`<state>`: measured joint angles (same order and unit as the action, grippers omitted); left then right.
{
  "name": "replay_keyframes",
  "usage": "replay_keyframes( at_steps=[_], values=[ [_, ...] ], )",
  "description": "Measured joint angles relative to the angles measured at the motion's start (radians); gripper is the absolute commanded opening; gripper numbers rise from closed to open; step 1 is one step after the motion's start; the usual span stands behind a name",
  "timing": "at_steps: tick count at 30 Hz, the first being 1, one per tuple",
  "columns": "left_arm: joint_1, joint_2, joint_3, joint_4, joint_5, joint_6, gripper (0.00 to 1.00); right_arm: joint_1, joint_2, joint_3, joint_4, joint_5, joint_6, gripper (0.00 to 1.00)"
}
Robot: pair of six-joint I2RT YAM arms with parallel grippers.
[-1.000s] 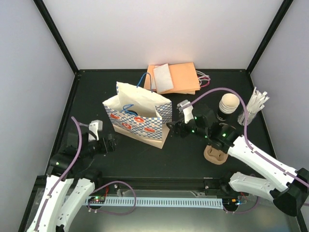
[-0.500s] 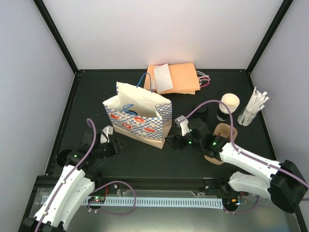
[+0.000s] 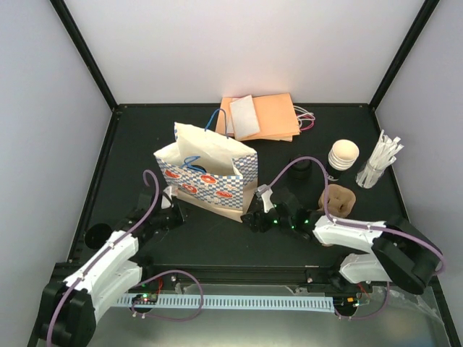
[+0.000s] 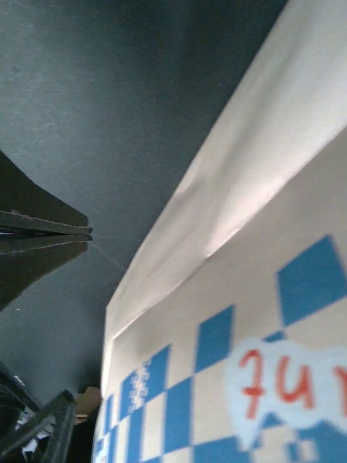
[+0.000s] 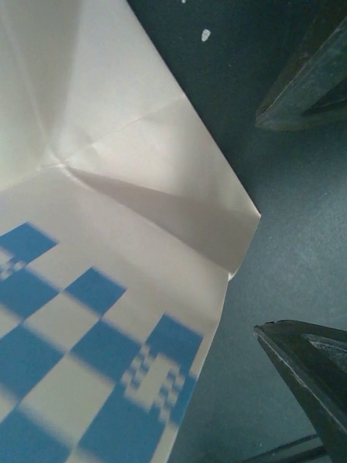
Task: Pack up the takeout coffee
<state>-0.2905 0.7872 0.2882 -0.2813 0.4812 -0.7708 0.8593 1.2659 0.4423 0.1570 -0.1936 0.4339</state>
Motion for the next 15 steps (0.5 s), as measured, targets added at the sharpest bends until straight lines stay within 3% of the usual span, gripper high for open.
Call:
replay_keyframes(
  at_steps=[15],
  values=[
    [0.002,0.244,-0.12,0.376,-0.05,-0.11,0.01,0.003,0.234,-0.008,0.189,0.006,0.089,0.73]
  ],
)
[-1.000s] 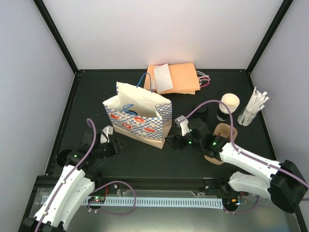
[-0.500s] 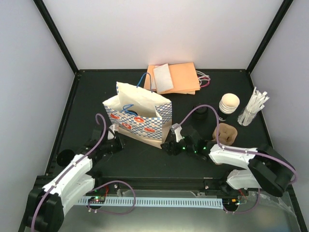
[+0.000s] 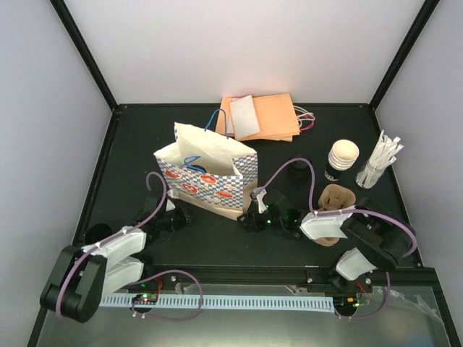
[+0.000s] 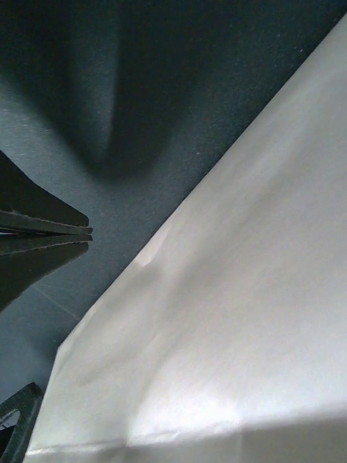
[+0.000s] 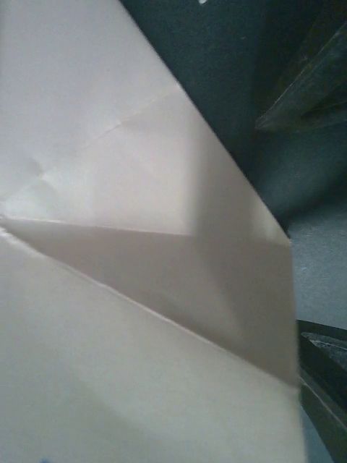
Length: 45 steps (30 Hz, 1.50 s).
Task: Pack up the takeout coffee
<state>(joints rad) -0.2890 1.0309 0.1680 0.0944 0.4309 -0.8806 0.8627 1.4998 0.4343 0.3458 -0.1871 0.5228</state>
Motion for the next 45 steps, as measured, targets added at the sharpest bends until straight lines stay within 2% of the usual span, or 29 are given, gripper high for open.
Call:
replay_keyframes(
  at_steps=[7,19,27,31,38,45],
  values=[
    [0.034,0.174,0.016,0.117,0.012,-0.011,0.02,-0.011,0.079,0.071,0.011,0.008,-0.001,0.72],
    [0.068,0.439,0.159,0.254,0.031,0.005,0.02,-0.148,0.232,0.256,-0.017,-0.002,-0.05,0.71],
    [0.073,0.52,0.221,0.311,0.034,0.013,0.02,-0.204,0.284,0.34,-0.056,-0.002,-0.087,0.71],
    [0.073,0.486,0.225,0.293,0.031,0.026,0.02,-0.206,0.27,0.334,-0.063,-0.006,-0.1,0.78],
    [0.073,0.229,0.225,0.162,0.003,0.079,0.14,-0.206,0.091,0.246,-0.078,-0.005,-0.129,0.92],
    [0.074,-0.048,0.226,-0.037,-0.048,0.133,0.22,-0.206,-0.116,0.216,-0.145,0.022,-0.171,0.93]
  ],
)
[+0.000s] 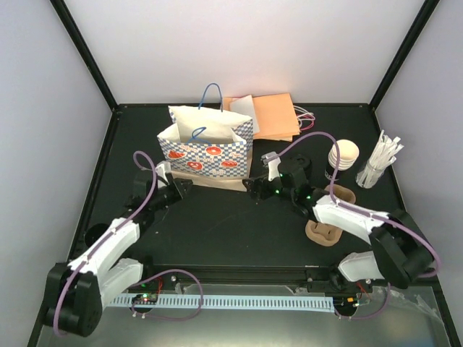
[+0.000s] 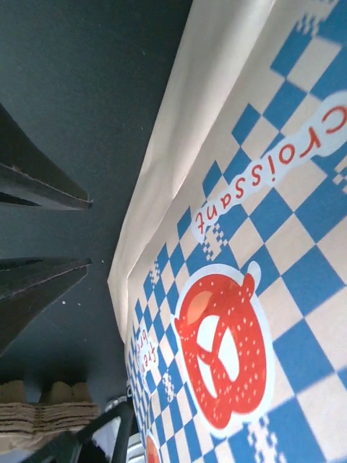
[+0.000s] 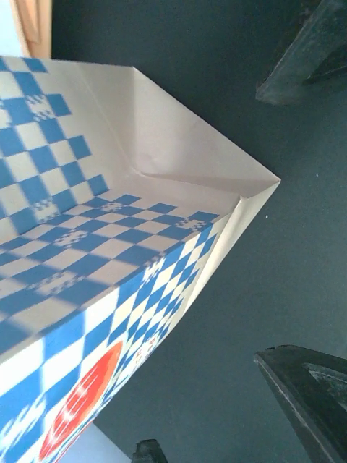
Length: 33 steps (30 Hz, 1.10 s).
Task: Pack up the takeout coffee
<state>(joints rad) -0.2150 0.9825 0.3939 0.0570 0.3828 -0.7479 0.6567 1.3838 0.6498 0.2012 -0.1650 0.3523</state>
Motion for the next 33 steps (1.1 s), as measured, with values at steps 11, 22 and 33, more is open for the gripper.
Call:
replay_keyframes(
  at_steps=[11,22,33],
  values=[
    [0.045,-0.233,0.124,-0.348,-0.15,0.147,0.81,-0.001,-0.243,0.0,-0.211,0.177,-0.072,0.94],
    [0.064,-0.373,0.197,-0.394,-0.226,0.332,0.99,-0.002,-0.477,-0.059,-0.241,0.534,-0.138,0.96],
    [0.064,-0.546,0.111,-0.32,-0.322,0.411,0.99,-0.022,-0.664,-0.114,-0.454,0.772,0.088,0.82]
  ],
)
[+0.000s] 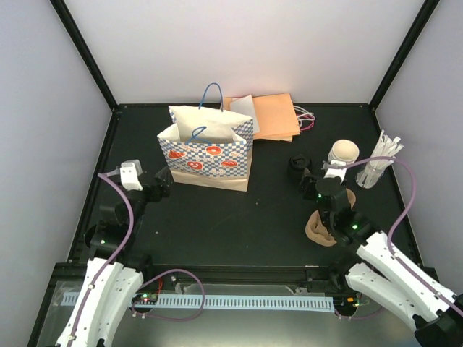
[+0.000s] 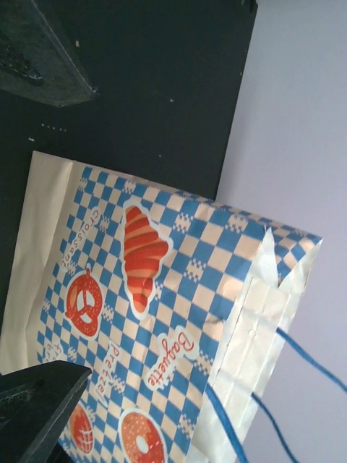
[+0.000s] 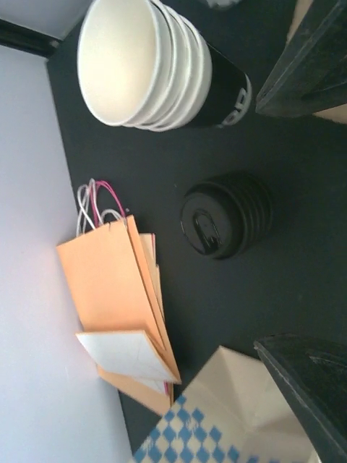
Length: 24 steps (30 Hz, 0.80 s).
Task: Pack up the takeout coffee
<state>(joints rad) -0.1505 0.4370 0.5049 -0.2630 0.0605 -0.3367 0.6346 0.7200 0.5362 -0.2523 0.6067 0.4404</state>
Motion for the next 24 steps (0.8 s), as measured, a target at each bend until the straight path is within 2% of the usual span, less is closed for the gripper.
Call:
replay_keyframes(
  at_steps=[1,2,3,4,5,6,9,13,20,24],
  values=[
    [0.0,-0.008,-0.002,-0.003,-0.012,-0.005,0.99,-0.003,-0.007,0.03,-0.056,-0.019,0.048,0.76],
    [0.0,-0.014,-0.003,-0.008,-0.024,-0.014,0.99,-0.003,-0.008,0.05,-0.092,-0.039,0.076,0.63],
    [0.0,-0.019,-0.004,-0.02,-0.036,-0.023,0.99,-0.003,-0.006,0.069,-0.127,-0.075,0.1,0.48],
    [0.0,-0.019,-0.004,-0.029,-0.044,-0.031,0.99,-0.003,0.002,0.086,-0.162,-0.117,0.12,0.24],
    [0.0,-0.018,-0.004,-0.037,-0.051,-0.036,0.99,-0.003,0.019,0.099,-0.195,-0.169,0.139,0.07],
    [0.0,-0.017,-0.004,-0.047,-0.057,-0.041,0.99,-0.003,0.047,0.108,-0.224,-0.224,0.147,0.02],
    [0.0,-0.011,-0.004,-0.062,-0.06,-0.049,0.99,-0.003,0.164,0.125,-0.291,-0.354,0.171,0.01],
    [0.0,0.01,-0.004,-0.08,-0.06,-0.057,0.99,-0.003,0.283,0.122,-0.337,-0.44,0.23,0.01],
    [0.0,0.016,-0.004,-0.102,-0.06,-0.06,0.99,-0.008,0.449,0.126,-0.338,-0.473,0.327,0.01],
    [0.0,0.014,-0.004,-0.106,-0.061,-0.06,0.99,-0.058,0.577,0.15,-0.381,-0.462,0.356,0.01]
  ],
)
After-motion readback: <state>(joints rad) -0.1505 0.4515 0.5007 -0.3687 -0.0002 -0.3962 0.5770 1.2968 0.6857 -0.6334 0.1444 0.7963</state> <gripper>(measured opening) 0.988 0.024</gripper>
